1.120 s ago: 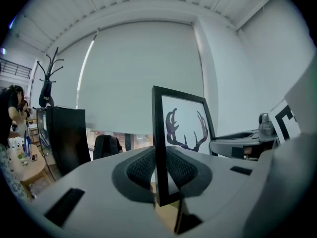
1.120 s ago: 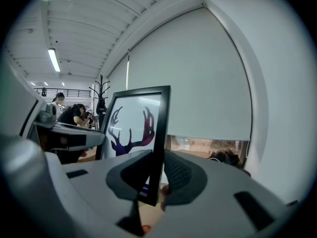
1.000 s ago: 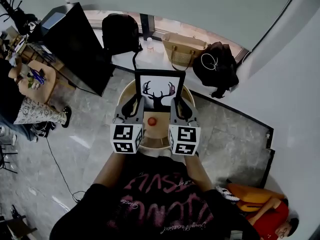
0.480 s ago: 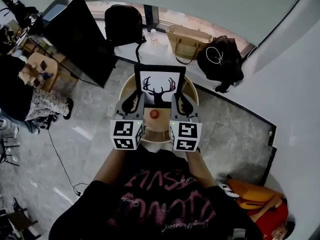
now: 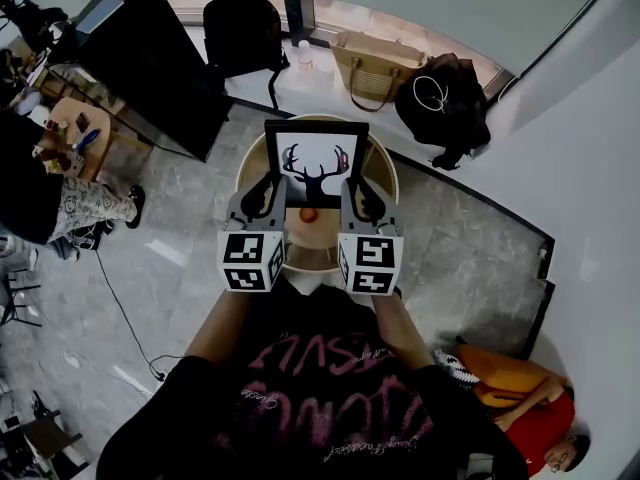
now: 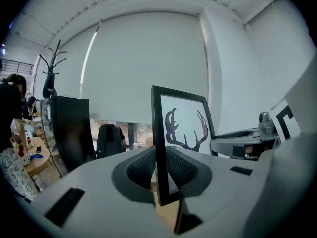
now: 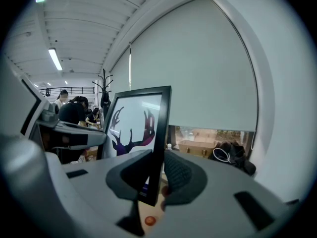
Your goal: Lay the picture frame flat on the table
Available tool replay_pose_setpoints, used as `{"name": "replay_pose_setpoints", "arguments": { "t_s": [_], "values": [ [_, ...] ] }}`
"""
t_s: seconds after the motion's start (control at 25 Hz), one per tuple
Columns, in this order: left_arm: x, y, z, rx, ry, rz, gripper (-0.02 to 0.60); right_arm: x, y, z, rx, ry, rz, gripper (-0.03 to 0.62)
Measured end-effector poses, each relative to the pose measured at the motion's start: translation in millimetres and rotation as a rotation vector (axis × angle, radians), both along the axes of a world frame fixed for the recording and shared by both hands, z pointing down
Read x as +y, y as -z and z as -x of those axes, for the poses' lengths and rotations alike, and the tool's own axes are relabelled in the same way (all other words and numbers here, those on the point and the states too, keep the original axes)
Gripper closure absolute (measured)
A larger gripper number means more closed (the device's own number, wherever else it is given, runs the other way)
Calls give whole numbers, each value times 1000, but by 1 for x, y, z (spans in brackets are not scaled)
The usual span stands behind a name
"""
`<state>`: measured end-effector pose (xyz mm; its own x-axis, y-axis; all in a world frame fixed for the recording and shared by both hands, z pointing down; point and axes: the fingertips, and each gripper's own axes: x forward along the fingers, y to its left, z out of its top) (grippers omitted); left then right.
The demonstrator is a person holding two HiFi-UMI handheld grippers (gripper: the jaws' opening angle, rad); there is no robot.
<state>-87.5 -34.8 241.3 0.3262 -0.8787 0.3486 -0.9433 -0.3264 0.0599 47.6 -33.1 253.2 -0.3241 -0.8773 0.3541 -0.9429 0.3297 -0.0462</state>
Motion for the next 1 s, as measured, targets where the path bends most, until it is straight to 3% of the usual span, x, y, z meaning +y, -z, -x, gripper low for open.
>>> {"name": "replay_pose_setpoints", "arguments": {
  "t_s": [1.0],
  "values": [
    [-1,-50,5,-22,28,114,511,-4,-54,5,-14,22,129,511]
  ]
}}
